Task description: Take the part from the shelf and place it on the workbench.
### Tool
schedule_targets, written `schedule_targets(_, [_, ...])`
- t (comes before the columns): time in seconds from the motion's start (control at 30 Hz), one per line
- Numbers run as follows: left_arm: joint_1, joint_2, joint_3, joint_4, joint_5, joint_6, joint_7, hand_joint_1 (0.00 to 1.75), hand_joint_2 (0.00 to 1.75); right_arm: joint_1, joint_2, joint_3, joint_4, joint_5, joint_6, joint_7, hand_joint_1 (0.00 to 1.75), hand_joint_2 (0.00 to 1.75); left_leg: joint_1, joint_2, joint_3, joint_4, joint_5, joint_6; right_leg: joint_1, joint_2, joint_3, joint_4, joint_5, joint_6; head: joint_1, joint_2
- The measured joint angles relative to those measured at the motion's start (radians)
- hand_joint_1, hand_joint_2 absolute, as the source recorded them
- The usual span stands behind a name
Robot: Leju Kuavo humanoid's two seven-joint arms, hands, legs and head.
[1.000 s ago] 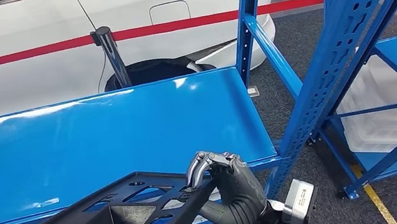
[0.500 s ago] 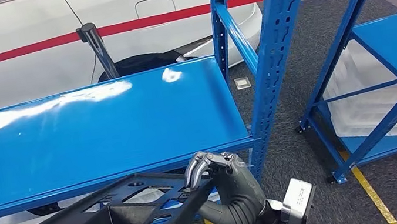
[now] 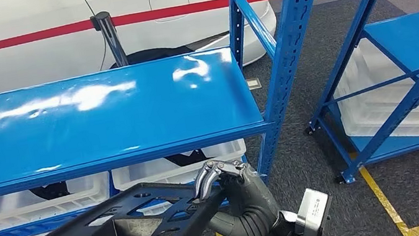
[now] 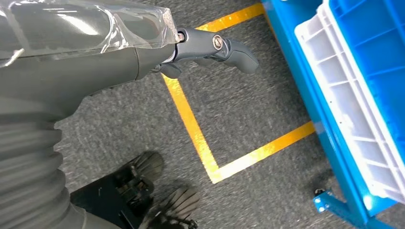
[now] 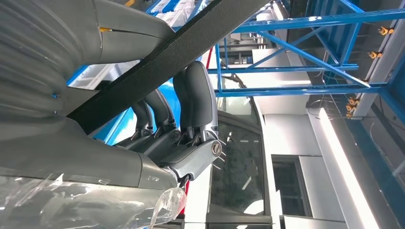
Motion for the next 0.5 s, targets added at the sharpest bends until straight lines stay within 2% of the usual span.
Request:
schedule_targets(0.03, [0.0, 0.0, -0.002, 0.0, 0.0, 0.0, 0.0, 0.0, 1.75, 0.0, 0.0, 0.0, 0.0, 0.0, 0.0, 0.0, 1.75, 1.75, -0.002, 0.001, -0.012, 0.001, 0.009, 0.001, 0.0, 0.0, -0.007, 0.05, -0.013, 0.0, 0.0, 0.0])
schedule_targets(0.07, [0.0, 0.0, -0.004, 0.0, 0.0, 0.001, 0.0, 0.0, 1.75, 0.0, 0.0, 0.0, 0.0, 0.0, 0.0, 0.0, 1.75, 1.75, -0.004, 0.001, -0.023, 0.002, 0.017, 0.001, 0.001, 0.0, 0.005, 0.062, -0.003, -0.002, 0.0, 0.0])
schedule_targets(0.1, [0.0, 0.0, -0.007, 0.0, 0.0, 0.001, 0.0, 0.0, 1.75, 0.0, 0.0, 0.0, 0.0, 0.0, 0.001, 0.0, 1.75, 1.75, -0.007, 0.001, -0.032, 0.003, 0.024, 0.001, 0.002, 0.0, 0.037, 0.033, 0.021, -0.006, 0.0, 0.0])
schedule_targets(0.17, [0.0, -0.001, -0.011, 0.0, 0.0, 0.001, 0.0, 0.0, 1.75, -0.001, 0.0, 0.0, 0.0, 0.0, 0.001, 0.0, 1.75, 1.75, -0.01, 0.0, -0.045, 0.005, 0.037, 0.0, 0.008, 0.0, 0.147, -0.119, 0.067, -0.024, 0.0, 0.0])
schedule_targets(0.2, [0.0, -0.002, -0.012, 0.0, 0.0, 0.001, 0.0, 0.0, 1.75, -0.002, 0.0, 0.0, 0.0, 0.0, 0.001, 0.0, 1.75, 1.75, -0.012, 0.0, -0.049, 0.006, 0.042, -0.003, 0.012, -0.001, 0.198, -0.201, 0.074, -0.031, 0.0, 0.0])
schedule_targets(0.23, [0.0, -0.003, -0.013, 0.0, 0.0, 0.001, 0.0, 0.0, 1.75, -0.003, 0.0, 0.0, 0.0, 0.0, 0.001, 0.0, 1.75, 1.75, -0.012, 0.0, -0.053, 0.006, 0.048, -0.007, 0.016, -0.002, 0.231, -0.257, 0.075, -0.038, 0.0, 0.0])
schedule_targets(0.27, [-0.001, -0.004, -0.013, 0.0, 0.0, 0.001, 0.0, 0.0, 1.75, -0.004, 0.001, -0.001, 0.0, 0.0, 0.001, 0.0, 1.75, 1.75, -0.012, 0.0, -0.056, 0.007, 0.054, -0.012, 0.018, -0.002, 0.245, -0.287, 0.072, -0.04, 0.0, 0.0])
schedule_targets(0.33, [0.0, -0.004, -0.016, 0.0, 0.0, 0.001, 0.0, 0.0, 1.75, -0.004, 0.001, -0.001, 0.0, 0.0, 0.001, -0.001, 1.75, 1.75, -0.01, 0.0, -0.064, 0.01, 0.061, -0.023, 0.016, -0.003, 0.24, -0.297, 0.083, -0.044, 0.001, 0.0])
schedule_targets(0.37, [0.001, -0.004, -0.017, 0.0, 0.0, 0.001, 0.0, 0.0, 1.75, -0.005, 0.001, -0.001, 0.0, 0.0, 0.002, -0.001, 1.75, 1.75, -0.009, -0.001, -0.072, 0.022, 0.05, -0.028, 0.013, -0.005, 0.235, -0.301, 0.09, -0.047, 0.0, 0.0])
schedule_targets(0.4, [0.001, -0.004, -0.018, 0.0, 0.0, 0.001, 0.0, 0.0, 1.75, -0.005, 0.001, 0.0, 0.0, 0.0, 0.002, -0.001, 1.75, 1.75, -0.007, -0.002, -0.087, 0.056, 0.023, -0.035, 0.009, -0.006, 0.229, -0.303, 0.098, -0.051, -0.002, 0.0])
schedule_targets(0.43, [0.001, -0.004, -0.018, 0.0, 0.0, 0.001, 0.0, 0.0, 1.75, -0.005, 0.002, 0.0, 0.0, 0.0, 0.002, -0.002, 1.75, 1.75, -0.003, -0.002, -0.11, 0.113, -0.017, -0.043, 0.005, -0.008, 0.223, -0.305, 0.104, -0.054, -0.005, 0.0])
schedule_targets(0.5, [0.002, -0.004, -0.019, 0.0, 0.0, 0.002, 0.0, 0.0, 1.75, -0.005, 0.002, 0.0, 0.0, 0.0, 0.003, -0.002, 1.75, 1.75, 0.007, -0.003, -0.166, 0.267, -0.1, -0.058, 0.004, -0.008, 0.207, -0.304, 0.115, -0.056, -0.009, 0.0])
